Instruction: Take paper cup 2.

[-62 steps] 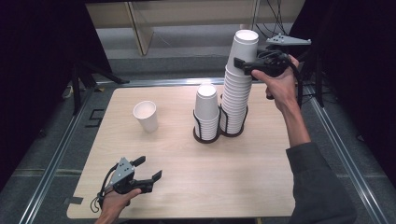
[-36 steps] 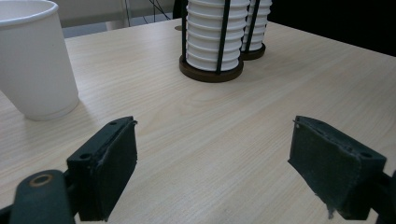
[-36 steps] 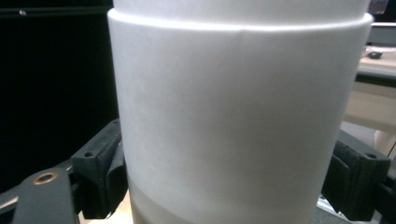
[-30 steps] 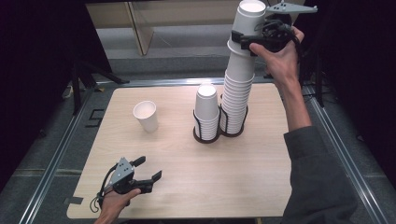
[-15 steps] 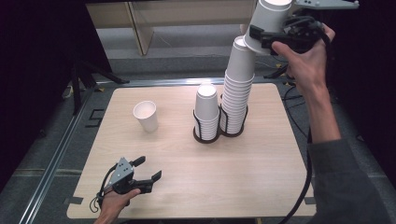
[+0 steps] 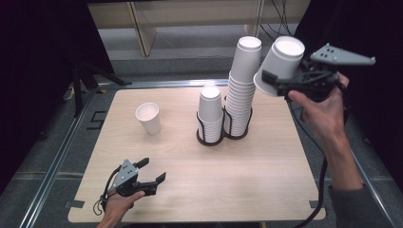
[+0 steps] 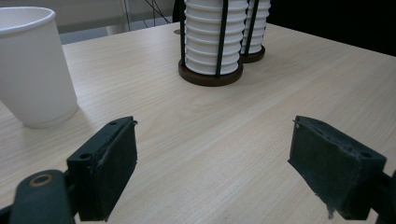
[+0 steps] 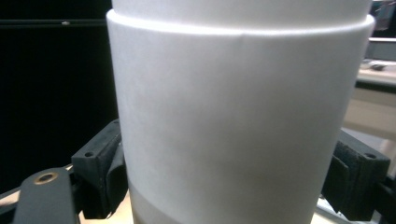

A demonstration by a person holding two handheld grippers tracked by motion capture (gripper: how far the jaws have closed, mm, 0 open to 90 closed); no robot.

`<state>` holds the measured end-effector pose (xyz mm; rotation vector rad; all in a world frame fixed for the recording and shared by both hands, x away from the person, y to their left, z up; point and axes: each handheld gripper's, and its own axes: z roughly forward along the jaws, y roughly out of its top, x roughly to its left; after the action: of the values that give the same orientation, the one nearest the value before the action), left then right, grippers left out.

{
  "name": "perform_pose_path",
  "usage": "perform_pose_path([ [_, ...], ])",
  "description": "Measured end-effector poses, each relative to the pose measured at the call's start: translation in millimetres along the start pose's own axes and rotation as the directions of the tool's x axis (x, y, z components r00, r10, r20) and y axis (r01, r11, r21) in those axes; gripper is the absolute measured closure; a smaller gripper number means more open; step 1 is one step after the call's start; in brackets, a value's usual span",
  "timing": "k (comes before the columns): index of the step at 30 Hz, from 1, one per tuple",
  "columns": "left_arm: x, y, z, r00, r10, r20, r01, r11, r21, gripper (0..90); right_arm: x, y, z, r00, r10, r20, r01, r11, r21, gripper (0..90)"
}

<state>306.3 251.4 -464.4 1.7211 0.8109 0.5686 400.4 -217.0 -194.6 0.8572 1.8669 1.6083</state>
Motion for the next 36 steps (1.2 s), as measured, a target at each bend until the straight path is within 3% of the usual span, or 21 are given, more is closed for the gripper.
perform_pose_path([
  [2,-1.0,0.6,-1.2,0.9999,0.007,-0.012,-0.007,0.9996,0.027,14.5,8.8,-16.2,-0.7,0.9997,0.010,-0.022,-0.010,1.000,0.000,16.0],
  [4,-1.4,0.9,0.4,0.9999,0.009,-0.009,-0.009,0.9998,0.020,14.5,16.7,-31.4,0.5,0.9995,-0.001,-0.032,0.001,1.000,0.014,16.0],
  [5,-0.6,0.8,3.0,0.9999,0.015,0.002,-0.015,0.9999,-0.005,14.5,21.5,-40.8,2.1,0.9992,0.000,-0.040,0.001,1.000,0.015,16.0],
  [12,-1.0,3.1,7.1,0.9999,0.004,-0.011,-0.004,0.9998,-0.019,14.5,46.3,-90.8,19.5,0.9942,0.009,-0.107,-0.003,0.998,0.056,16.0],
  [13,-0.7,2.6,10.0,1.0000,0.008,0.004,-0.008,0.9992,-0.040,14.5,50.7,-98.0,23.8,0.9909,0.023,-0.133,-0.014,0.998,0.066,16.0],
  [14,-1.4,3.1,9.0,0.9998,0.019,-0.001,-0.019,0.9997,-0.015,14.5,53.2,-104.3,27.4,0.9916,0.001,-0.129,0.008,0.997,0.073,15.9],
  [16,-2.3,1.4,12.4,0.9995,0.028,0.014,-0.027,0.9990,-0.034,14.5,60.3,-117.3,36.1,0.9864,0.018,-0.163,-0.001,0.995,0.104,15.9],
  [19,-5.2,-0.2,11.6,0.9995,0.031,0.006,-0.031,0.9995,-0.001,14.5,67.7,-137.4,51.3,0.9819,0.021,-0.188,0.001,0.993,0.117,15.9],
  [21,-3.3,0.3,12.1,0.9993,0.034,0.014,-0.034,0.9991,-0.024,14.5,72.2,-148.7,61.2,0.9738,0.051,-0.221,-0.022,0.991,0.135,15.9],
  [22,-3.5,0.7,9.8,0.9996,0.028,0.001,-0.028,0.9996,-0.009,14.5,73.1,-153.2,64.5,0.9765,0.027,-0.214,0.002,0.990,0.138,15.9],
  [25,-2.7,0.3,9.4,0.9997,0.022,0.005,-0.022,0.9997,-0.013,14.5,80.6,-167.0,74.6,0.9688,0.060,-0.240,-0.023,0.988,0.154,15.9],
  [28,-3.2,-0.1,9.6,0.9996,0.026,0.008,-0.026,0.9996,-0.009,14.5,88.3,-180.5,84.9,0.9663,0.059,-0.251,-0.010,0.981,0.193,15.9],
  [29,-3.9,-0.2,9.9,0.9997,0.019,0.011,-0.019,0.9997,-0.013,14.5,90.9,-183.9,88.1,0.9609,0.073,-0.267,-0.021,0.981,0.193,15.9],
  [30,-3.6,-0.2,9.6,0.9996,0.025,0.012,-0.024,0.9997,-0.009,14.5,92.7,-186.5,90.2,0.9631,0.055,-0.263,-0.001,0.980,0.200,15.9],
  [34,-3.2,-0.4,9.9,0.9996,0.023,0.013,-0.023,0.9997,-0.007,14.4,101.0,-194.3,97.4,0.9563,0.061,-0.286,0.000,0.978,0.209,15.9],
  [36,-2.5,-0.8,12.4,0.9990,0.033,0.029,-0.032,0.9990,-0.030,14.5,104.0,-196.1,98.9,0.9509,0.072,-0.301,-0.005,0.976,0.218,15.9],
])
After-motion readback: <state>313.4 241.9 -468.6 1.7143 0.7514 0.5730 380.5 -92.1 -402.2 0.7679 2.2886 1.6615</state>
